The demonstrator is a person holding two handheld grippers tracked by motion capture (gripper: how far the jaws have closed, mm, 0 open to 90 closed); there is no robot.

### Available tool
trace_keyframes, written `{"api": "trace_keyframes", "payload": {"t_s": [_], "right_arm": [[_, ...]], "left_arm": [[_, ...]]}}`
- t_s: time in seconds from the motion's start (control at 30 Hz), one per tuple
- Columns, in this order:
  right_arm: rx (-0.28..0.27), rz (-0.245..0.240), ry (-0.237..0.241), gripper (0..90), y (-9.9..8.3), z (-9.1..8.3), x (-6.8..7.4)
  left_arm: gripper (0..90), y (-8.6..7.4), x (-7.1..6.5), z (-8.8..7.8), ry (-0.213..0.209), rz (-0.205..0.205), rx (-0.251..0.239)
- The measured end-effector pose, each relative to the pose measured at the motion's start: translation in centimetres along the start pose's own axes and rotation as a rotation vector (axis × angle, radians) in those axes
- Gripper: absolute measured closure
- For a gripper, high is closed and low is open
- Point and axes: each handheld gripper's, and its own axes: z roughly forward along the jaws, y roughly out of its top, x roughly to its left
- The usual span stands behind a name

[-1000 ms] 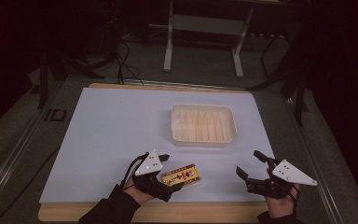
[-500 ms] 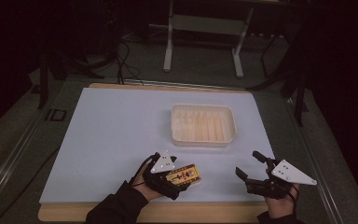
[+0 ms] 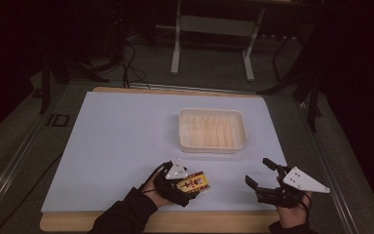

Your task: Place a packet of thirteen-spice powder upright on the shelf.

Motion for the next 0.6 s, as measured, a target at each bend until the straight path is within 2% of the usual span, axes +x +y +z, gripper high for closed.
{"api": "trace_keyframes", "payload": {"t_s": [0.07,0.1,0.13,0.27,0.33,0.4,0.6], "right_arm": [[0.001,0.0,0.0,13.1,0.0,0.0,0.0],[0.001,0.0,0.002,13.2,0.0,0.0,0.0],[0.001,0.0,0.002,13.2,0.0,0.0,0.0],[0.006,0.001,0.007,13.2,0.0,0.1,0.0],[0.009,0.003,0.009,13.2,-0.1,0.1,0.0],[0.01,0.003,0.013,13.2,-0.1,0.1,0.0],[0.017,0.008,0.02,13.4,-0.1,0.2,0.0]], "left_arm": [[12.7,0.0,0.0,0.1,-0.001,-0.001,0.007],[12.7,-0.1,0.1,0.4,-0.008,-0.003,0.025],[12.8,-0.1,0.1,0.5,0.002,0.001,0.037],[13.0,-0.1,0.2,0.7,0.001,-0.001,0.053],[13.0,-0.3,0.5,1.2,0.001,-0.012,0.078],[13.0,-0.5,0.6,1.4,0.023,-0.011,0.084],[15.3,-0.6,0.5,1.9,0.006,0.009,0.087]]}}
